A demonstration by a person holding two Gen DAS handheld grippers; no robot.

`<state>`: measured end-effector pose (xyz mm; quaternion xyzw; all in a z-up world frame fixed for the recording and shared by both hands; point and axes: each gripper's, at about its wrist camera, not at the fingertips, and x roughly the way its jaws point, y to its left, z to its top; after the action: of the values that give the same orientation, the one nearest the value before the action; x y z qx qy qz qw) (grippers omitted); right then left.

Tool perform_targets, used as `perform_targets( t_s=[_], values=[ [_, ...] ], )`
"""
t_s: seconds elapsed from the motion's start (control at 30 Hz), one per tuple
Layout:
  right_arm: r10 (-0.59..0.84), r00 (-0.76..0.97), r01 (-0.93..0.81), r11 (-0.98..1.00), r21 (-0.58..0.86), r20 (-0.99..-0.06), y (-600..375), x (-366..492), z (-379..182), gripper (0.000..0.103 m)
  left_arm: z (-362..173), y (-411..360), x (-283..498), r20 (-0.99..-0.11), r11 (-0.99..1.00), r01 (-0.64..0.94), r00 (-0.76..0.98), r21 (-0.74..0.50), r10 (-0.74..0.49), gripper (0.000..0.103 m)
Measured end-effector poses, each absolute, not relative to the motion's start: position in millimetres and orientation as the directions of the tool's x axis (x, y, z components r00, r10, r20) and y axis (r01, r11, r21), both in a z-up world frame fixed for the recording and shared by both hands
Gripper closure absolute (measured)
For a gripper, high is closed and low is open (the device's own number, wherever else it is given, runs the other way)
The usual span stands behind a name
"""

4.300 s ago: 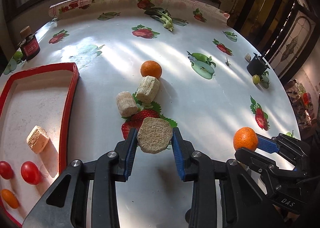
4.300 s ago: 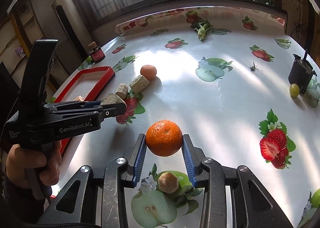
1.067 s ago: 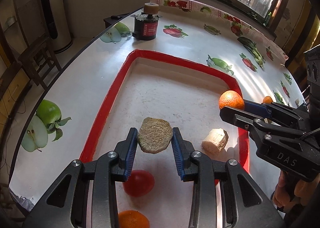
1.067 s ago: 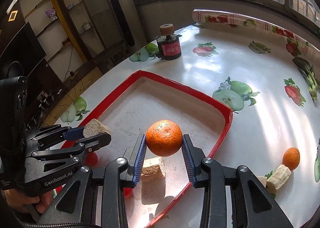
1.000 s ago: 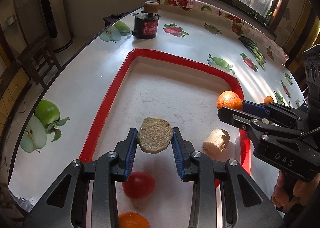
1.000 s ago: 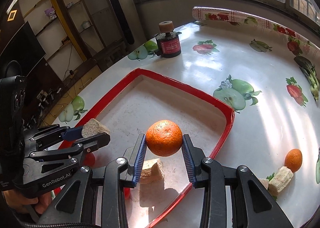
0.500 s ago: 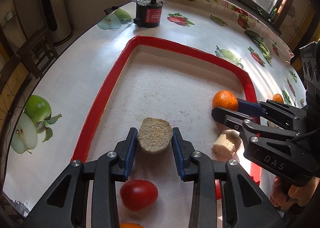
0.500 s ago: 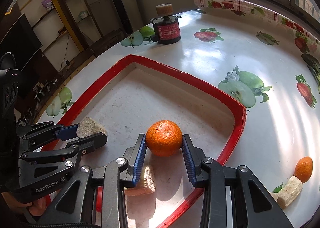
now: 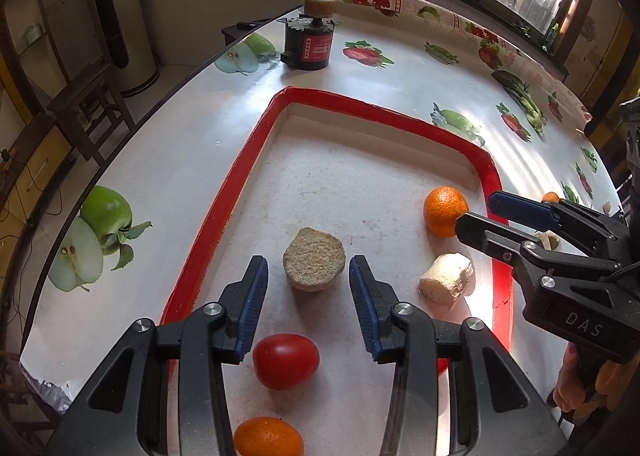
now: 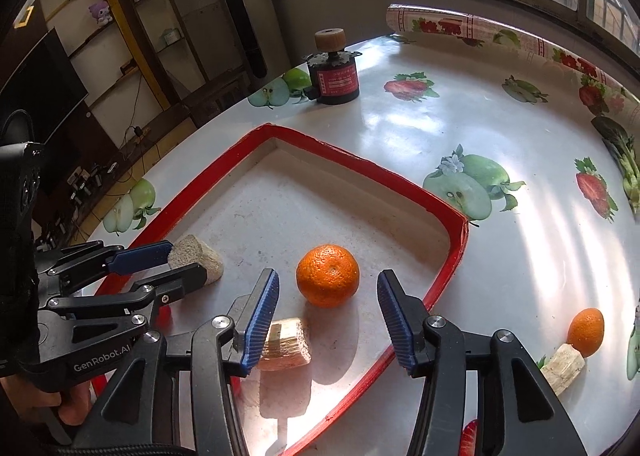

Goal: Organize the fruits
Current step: 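Open the left tool to release the disc while the right tool releases the orange, then withdraw both open tools from the tray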

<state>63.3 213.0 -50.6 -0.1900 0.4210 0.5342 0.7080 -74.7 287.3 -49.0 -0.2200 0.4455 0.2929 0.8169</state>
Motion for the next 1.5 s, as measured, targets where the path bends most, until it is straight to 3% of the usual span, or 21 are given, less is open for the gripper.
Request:
perform_targets(
  t_s=[0.47, 1.03, 1.17, 1.5],
  values=[
    [0.652, 0.122, -0.9, 0.391, 0.194, -0.749, 149, 58, -12, 0.046, -28, 260, -82, -0.838, 0.75, -0.653, 0.466, -0.109, 0.284, 0.063],
    [0.648, 0.202, -0.851, 0.487, 0.196, -0.735, 59, 67, -3, 0.045, -11, 213, -78, -0.818, 0.792, -0.6, 0.509, -0.114, 0.267, 0.063],
    [0.642, 0.224, -0.837, 0.512, 0.193, -0.733, 37, 71, -2, 0.045, -6, 200, -75, -0.81, 0.802, -0.586, 0.522, -0.114, 0.266, 0.053],
    [0.609, 0.288, -0.788, 0.589, 0.18, -0.739, -26, 83, -7, 0.044, -3, 163, -57, -0.807, 0.846, -0.521, 0.545, -0.114, 0.226, 0.053]
  ],
)
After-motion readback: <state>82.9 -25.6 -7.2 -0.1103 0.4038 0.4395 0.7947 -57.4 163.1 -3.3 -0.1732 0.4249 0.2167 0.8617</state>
